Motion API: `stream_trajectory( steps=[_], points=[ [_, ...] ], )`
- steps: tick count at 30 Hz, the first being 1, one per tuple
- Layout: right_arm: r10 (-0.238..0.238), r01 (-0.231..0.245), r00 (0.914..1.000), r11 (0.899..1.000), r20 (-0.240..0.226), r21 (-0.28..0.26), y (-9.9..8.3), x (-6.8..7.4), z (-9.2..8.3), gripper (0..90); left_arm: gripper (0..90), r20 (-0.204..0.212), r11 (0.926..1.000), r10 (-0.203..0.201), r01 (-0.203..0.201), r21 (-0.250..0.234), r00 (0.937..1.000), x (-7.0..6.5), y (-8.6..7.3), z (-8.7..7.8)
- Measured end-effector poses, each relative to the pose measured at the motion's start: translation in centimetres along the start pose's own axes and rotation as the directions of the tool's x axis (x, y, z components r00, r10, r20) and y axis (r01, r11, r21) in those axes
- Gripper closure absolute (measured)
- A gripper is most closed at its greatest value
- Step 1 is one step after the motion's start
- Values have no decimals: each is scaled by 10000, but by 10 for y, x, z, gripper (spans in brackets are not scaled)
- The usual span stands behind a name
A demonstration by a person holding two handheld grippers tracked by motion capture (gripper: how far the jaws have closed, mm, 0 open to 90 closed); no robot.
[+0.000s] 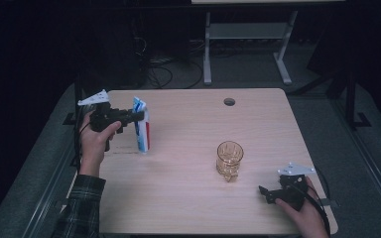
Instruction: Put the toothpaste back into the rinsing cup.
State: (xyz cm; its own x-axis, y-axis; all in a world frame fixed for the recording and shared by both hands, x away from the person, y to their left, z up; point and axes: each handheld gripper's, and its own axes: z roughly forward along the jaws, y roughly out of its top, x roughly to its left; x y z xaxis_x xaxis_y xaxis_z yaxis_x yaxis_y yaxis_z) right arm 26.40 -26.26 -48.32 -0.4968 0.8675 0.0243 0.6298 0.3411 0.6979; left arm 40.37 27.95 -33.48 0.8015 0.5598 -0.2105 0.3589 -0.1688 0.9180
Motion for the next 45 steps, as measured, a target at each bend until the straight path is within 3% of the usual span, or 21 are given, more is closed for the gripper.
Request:
stream_trajectory(
  steps=[10,25,32,45],
  points=[
    [-4,4,10000,10000,1,1,0,0,0,0,707,284,9992,396,-396,20,9988,-15,7,14],
    [-8,8,10000,10000,-1,2,0,0,0,0,708,1148,9963,833,-851,109,9899,-44,17,41],
    [-33,33,10000,10000,7,-17,0,0,0,0,709,1528,9946,1022,-1037,16,9830,-55,22,52],
    [-12,12,10000,10000,-28,-1,0,0,0,0,709,2304,9898,1422,-1402,-250,9626,-81,36,73]
  ],
)
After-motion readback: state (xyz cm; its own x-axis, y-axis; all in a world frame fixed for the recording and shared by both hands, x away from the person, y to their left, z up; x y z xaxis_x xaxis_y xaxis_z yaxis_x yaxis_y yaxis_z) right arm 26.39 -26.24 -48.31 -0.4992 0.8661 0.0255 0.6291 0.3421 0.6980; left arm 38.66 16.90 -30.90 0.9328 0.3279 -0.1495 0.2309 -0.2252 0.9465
